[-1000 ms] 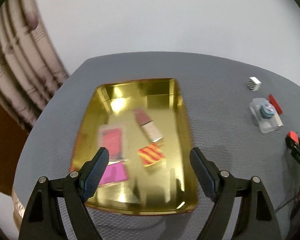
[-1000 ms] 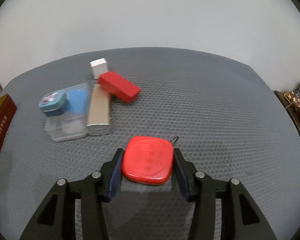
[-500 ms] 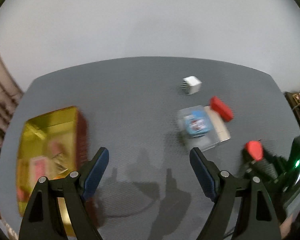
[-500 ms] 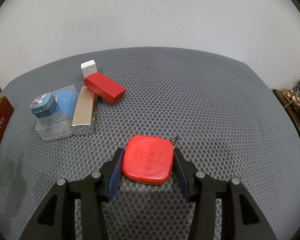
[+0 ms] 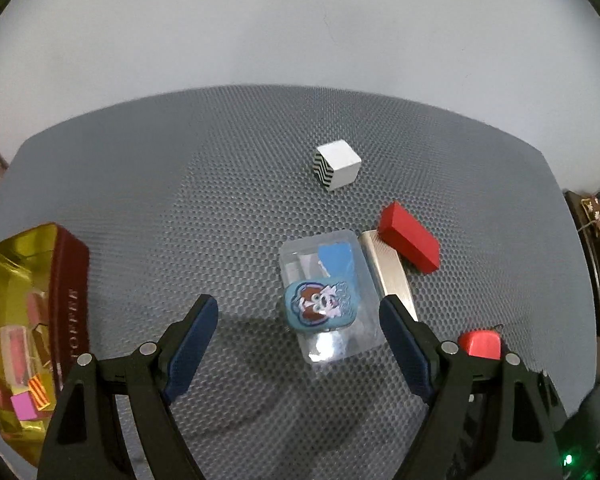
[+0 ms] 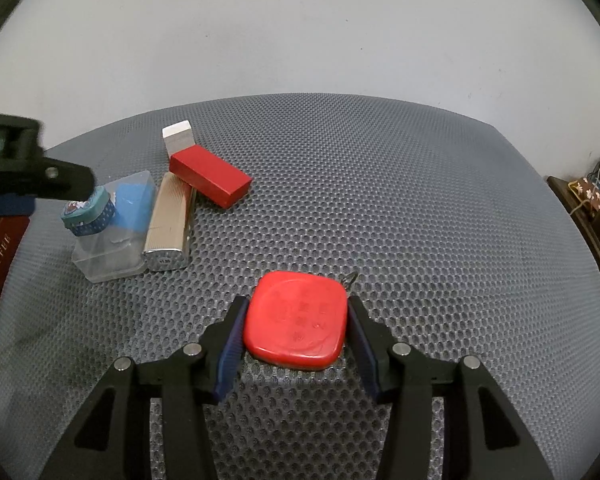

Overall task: Organize rigid objects
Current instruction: 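Grasp the blue cartoon tin with the left tool while right holds the red case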

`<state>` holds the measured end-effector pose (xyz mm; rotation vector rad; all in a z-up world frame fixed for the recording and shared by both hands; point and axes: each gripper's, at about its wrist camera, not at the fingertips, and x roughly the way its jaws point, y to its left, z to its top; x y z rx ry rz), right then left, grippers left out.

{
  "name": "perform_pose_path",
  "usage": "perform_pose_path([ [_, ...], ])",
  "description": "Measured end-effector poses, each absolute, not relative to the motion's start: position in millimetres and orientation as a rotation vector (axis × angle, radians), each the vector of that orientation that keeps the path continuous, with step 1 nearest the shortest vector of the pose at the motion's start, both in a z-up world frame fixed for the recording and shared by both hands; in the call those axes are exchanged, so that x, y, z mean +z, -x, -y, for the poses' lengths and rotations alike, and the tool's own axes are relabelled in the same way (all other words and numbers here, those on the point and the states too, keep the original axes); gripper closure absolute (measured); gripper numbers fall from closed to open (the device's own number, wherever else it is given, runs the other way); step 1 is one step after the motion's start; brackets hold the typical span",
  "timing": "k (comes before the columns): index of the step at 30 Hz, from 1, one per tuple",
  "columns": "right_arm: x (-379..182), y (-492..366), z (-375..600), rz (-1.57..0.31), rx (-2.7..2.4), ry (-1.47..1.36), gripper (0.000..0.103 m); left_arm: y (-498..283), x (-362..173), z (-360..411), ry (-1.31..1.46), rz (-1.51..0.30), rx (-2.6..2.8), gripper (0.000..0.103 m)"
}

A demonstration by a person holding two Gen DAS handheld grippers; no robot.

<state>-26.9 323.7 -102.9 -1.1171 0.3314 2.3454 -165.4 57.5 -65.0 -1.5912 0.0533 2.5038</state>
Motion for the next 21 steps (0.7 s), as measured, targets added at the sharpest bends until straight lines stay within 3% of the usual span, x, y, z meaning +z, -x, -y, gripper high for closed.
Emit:
perform_pose_path([
  [8, -103, 27, -322, -0.333, 2.346, 1.117, 0.052, 170, -80, -56, 1.626, -0.038, 2.509, 0.028],
  [16, -98, 17, -318, -0.333, 2.346, 1.117, 0.052, 169, -87, -53, 1.626, 0.032, 2.464, 0.064],
  [21, -98, 18, -315, -0.331, 2.344, 1.118, 0.052, 162, -82, -51, 1.583, -0.008, 2.489, 0.065],
])
